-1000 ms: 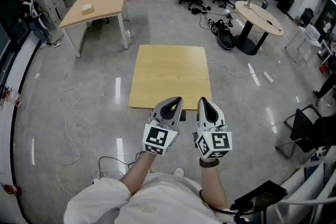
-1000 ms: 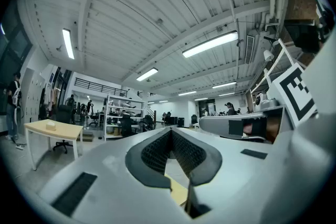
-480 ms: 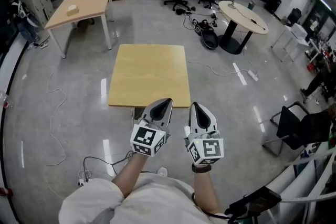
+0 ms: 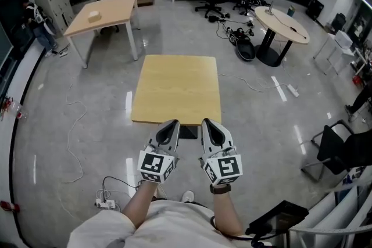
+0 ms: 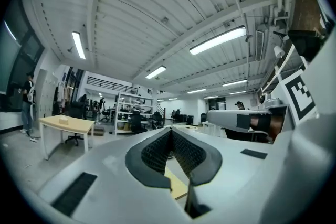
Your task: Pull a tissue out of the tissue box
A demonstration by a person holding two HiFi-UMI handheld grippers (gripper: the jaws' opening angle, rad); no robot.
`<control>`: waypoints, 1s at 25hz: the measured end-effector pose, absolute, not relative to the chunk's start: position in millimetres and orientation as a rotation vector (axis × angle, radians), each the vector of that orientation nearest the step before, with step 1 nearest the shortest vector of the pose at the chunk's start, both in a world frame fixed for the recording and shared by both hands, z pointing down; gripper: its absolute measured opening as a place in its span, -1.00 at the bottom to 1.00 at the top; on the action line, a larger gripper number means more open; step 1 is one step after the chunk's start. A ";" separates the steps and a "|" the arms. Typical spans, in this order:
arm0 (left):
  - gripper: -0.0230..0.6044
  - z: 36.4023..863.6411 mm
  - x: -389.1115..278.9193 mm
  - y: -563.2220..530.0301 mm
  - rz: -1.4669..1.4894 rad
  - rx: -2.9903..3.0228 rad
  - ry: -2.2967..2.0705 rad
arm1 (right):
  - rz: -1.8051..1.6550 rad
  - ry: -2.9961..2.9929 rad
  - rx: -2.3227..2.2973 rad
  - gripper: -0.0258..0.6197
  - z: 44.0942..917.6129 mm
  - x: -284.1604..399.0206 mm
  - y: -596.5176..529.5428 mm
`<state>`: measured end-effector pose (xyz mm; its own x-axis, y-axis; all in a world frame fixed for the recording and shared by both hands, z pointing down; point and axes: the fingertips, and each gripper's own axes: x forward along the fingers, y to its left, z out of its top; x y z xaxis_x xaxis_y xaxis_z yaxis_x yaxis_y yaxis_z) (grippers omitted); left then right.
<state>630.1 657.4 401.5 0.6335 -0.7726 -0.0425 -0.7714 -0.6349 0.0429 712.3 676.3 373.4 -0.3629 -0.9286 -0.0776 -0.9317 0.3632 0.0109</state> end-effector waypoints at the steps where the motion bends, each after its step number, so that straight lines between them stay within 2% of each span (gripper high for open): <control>1: -0.95 404.7 613.8 656.0 -0.074 2.792 -1.378 | 0.088 2.590 -1.695 -0.92 376.6 694.4 672.7; 9: -0.95 412.6 495.5 640.3 -0.070 2.622 -1.607 | 0.039 2.799 -1.412 -0.92 384.3 552.3 644.3; 25: -0.95 415.8 267.1 624.3 -0.236 2.487 -1.796 | 0.052 2.887 -1.226 -0.92 395.4 319.7 618.5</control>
